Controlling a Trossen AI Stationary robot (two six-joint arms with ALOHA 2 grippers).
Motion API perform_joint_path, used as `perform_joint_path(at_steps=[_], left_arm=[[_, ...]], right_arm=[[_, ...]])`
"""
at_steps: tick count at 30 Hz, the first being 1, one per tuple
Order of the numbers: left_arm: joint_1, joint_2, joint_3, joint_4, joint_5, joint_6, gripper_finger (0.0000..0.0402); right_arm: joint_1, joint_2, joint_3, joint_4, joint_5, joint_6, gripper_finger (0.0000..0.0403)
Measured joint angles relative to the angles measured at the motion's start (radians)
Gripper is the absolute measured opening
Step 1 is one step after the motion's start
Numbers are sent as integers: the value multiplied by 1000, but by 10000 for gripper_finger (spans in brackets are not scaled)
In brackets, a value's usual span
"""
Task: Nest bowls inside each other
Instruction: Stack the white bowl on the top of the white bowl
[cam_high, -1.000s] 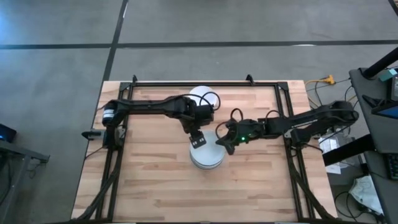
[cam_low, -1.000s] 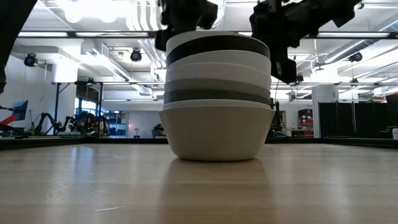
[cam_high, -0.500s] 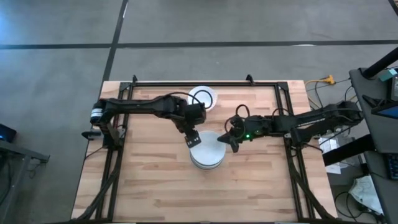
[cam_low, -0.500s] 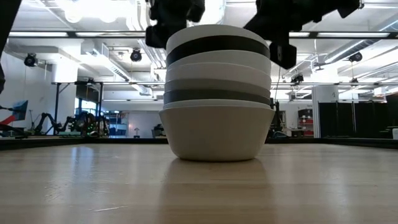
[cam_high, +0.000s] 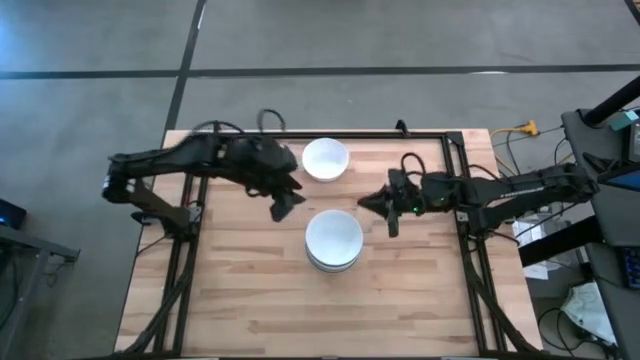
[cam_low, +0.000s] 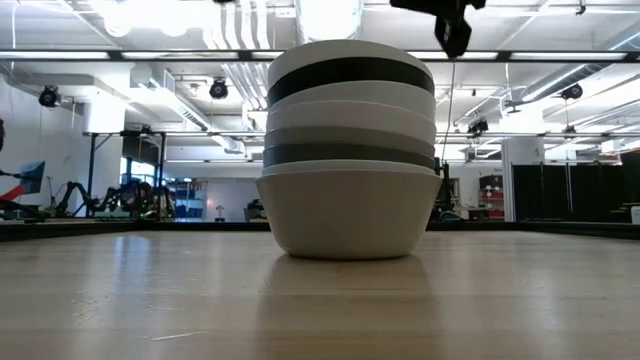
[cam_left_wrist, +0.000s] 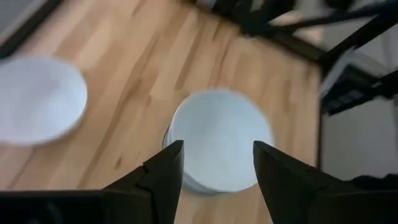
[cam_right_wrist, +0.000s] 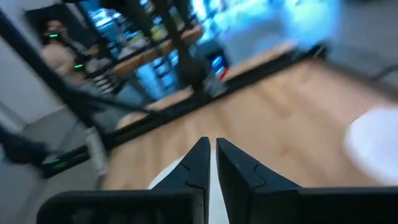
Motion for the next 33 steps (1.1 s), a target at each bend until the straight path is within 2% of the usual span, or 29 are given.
perform_joint_path(at_steps=[4, 8, 13, 16, 20, 26, 28, 33], left_arm=[[-6, -86, -28, 61, 0, 29, 177], [-6, -162, -112, 128, 0, 45, 177], [-5, -229, -267, 262, -8, 55, 177], [-4, -255, -367, 406, -20, 50, 177], [-1, -273, -477, 633, -27, 51, 177], [51, -279, -563, 895, -117, 50, 177], [66, -279, -573, 953, -125, 49, 177], [91, -275, -566, 1020, -124, 2, 177]], right_arm=[[-16, -26, 38, -9, 93, -89, 23], [-105, -37, 71, -36, 67, -20, 23], [-285, -29, 106, -54, -242, 13, 37], [-410, -2, 121, -57, -413, -7, 56], [-576, 74, 161, -56, -638, -40, 90], [-748, 246, 257, -81, -938, -124, 145], [-779, 297, 306, -132, -983, -200, 159], [-809, 427, 457, -345, -983, -472, 182]])
